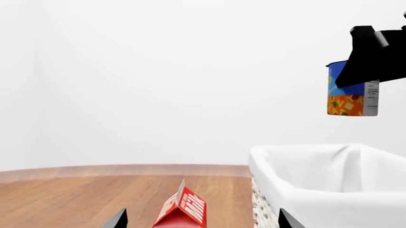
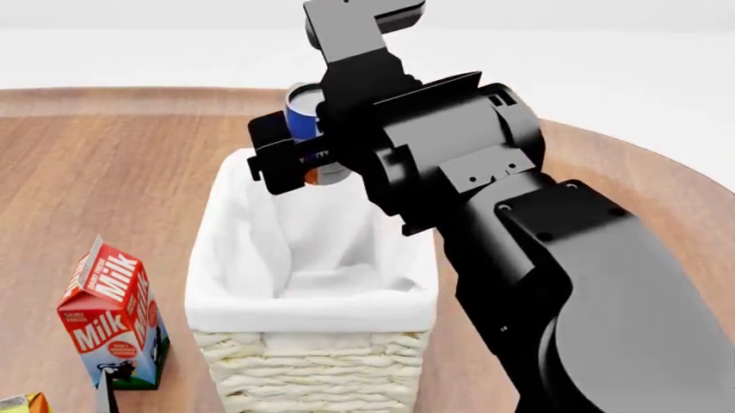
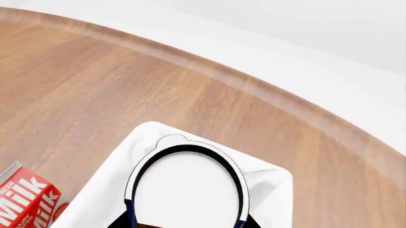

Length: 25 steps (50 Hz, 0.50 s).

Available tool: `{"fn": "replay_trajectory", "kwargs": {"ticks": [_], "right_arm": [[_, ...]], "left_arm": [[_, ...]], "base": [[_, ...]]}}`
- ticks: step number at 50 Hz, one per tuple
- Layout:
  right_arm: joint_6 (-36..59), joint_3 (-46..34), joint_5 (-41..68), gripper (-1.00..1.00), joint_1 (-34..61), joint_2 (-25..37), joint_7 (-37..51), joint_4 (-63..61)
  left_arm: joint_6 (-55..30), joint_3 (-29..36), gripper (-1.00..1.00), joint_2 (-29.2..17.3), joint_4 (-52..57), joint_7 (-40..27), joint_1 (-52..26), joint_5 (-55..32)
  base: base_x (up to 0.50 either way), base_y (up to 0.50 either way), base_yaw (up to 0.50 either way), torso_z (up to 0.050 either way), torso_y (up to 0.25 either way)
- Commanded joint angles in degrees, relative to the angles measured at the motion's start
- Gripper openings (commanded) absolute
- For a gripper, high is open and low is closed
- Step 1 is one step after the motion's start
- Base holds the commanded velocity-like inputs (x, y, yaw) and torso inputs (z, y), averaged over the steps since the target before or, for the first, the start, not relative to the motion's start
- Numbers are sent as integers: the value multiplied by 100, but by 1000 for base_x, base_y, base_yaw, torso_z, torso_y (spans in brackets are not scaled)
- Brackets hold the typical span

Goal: Pick up the alphabet soup, and put it in the basket.

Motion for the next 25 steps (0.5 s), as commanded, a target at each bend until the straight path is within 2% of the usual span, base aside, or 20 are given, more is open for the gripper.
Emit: {"fn": "replay_trajectory", "kwargs": {"ticks": [1,25], "right_arm": [[-87,-50,-46,-100,53,-3,-56,-38],[-93,-91,-61,-100,20,-3,-27,-102]], "left_arm": [[6,9,100,-5,28,-36,8,23],[28,11,100,-8,3,-103,-7,40]], "base": [[0,0,0,0,0],[0,0,0,1,0]]}}
